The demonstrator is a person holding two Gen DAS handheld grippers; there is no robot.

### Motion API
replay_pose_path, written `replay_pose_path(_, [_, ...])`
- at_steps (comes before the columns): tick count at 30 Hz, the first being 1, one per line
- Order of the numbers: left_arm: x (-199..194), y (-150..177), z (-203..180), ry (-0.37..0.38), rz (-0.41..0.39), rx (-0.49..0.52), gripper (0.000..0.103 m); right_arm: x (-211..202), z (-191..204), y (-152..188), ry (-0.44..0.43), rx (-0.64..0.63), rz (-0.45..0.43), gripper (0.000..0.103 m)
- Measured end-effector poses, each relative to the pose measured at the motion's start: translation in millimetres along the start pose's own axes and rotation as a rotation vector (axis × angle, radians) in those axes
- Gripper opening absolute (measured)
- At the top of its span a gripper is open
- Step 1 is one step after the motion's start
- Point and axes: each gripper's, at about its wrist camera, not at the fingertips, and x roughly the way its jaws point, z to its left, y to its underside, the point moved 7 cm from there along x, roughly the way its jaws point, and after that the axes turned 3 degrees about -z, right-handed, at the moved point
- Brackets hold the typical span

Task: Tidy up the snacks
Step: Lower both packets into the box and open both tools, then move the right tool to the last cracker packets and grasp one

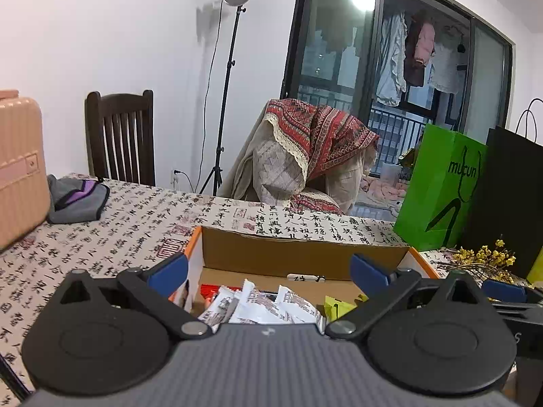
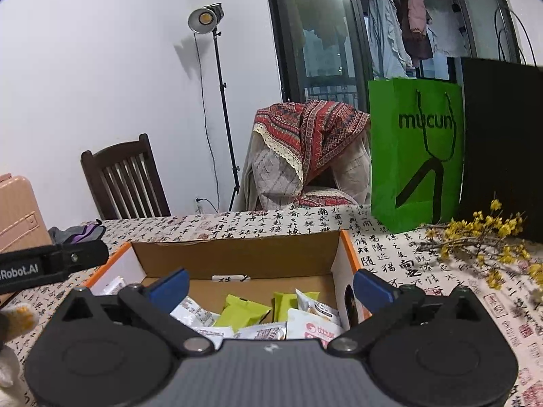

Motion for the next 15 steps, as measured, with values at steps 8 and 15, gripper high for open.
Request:
replay_pose_path(8, [-30.6,5.4,10.7,0.001,0.015,0.001,0.103,-33.3,5.0,8.4,0.013,-0.019,0.020,0.103])
replay_pose_path(15, [-59.4,13.7,24.6,0.003,0.017,0.002,0.103,-60.4,8.0,23.8,0.020,-0.024,0.041,0.103])
